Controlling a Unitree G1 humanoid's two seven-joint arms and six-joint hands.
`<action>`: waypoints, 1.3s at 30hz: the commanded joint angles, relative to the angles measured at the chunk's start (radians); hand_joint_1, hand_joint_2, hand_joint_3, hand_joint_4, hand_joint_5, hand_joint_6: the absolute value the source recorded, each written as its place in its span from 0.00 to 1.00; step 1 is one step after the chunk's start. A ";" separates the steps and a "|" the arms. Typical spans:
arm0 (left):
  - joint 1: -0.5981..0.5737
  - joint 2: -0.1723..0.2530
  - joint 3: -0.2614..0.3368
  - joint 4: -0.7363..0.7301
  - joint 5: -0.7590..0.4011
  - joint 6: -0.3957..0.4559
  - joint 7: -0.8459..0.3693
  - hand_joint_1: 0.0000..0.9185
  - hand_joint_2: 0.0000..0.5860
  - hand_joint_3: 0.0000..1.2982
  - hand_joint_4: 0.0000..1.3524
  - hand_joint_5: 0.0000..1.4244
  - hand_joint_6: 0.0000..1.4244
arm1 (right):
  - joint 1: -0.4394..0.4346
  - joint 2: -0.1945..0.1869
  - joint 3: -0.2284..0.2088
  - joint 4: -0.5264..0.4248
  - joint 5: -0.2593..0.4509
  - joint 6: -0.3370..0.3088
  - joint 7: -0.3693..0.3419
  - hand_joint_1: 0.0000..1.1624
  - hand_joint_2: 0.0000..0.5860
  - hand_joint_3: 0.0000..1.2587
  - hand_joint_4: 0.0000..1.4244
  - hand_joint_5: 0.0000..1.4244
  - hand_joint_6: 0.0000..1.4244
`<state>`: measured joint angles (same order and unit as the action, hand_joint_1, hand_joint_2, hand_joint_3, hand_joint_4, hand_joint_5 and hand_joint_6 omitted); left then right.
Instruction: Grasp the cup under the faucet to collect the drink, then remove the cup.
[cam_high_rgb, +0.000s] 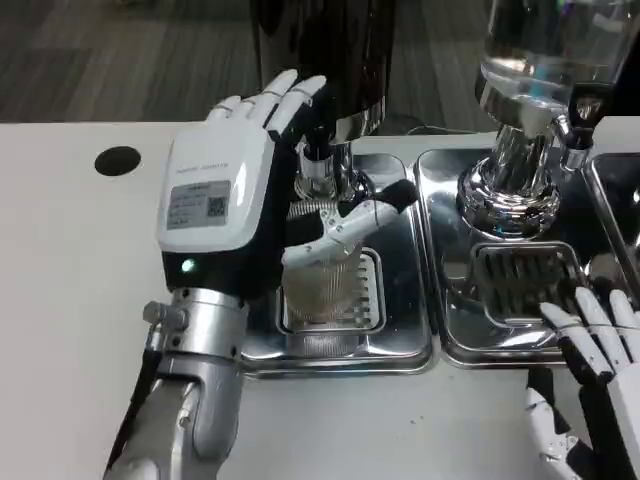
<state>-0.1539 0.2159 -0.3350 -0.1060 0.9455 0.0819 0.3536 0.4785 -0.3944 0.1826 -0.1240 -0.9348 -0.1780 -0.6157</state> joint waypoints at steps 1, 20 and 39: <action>0.031 0.009 -0.008 -0.007 -0.002 -0.043 0.032 0.00 0.18 0.33 0.22 0.30 0.23 | -0.004 -0.001 -0.006 0.010 0.010 -0.012 -0.009 0.07 0.89 0.19 0.05 0.00 0.05; 0.124 0.024 0.019 0.023 -0.029 -0.104 0.092 0.00 0.19 0.41 0.26 0.34 0.25 | -0.009 0.009 0.008 0.007 -0.003 -0.008 -0.005 0.09 0.90 0.21 0.05 0.00 0.05; 0.136 -0.011 -0.012 0.073 -0.018 -0.114 0.148 0.00 0.19 0.41 0.25 0.33 0.23 | 0.004 0.002 0.007 -0.020 -0.022 -0.003 0.007 0.10 0.91 0.16 0.06 0.00 0.05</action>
<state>-0.0353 0.1989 -0.3339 -0.0499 0.9161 -0.0477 0.5235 0.4763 -0.3898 0.1916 -0.1265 -0.9557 -0.1807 -0.6107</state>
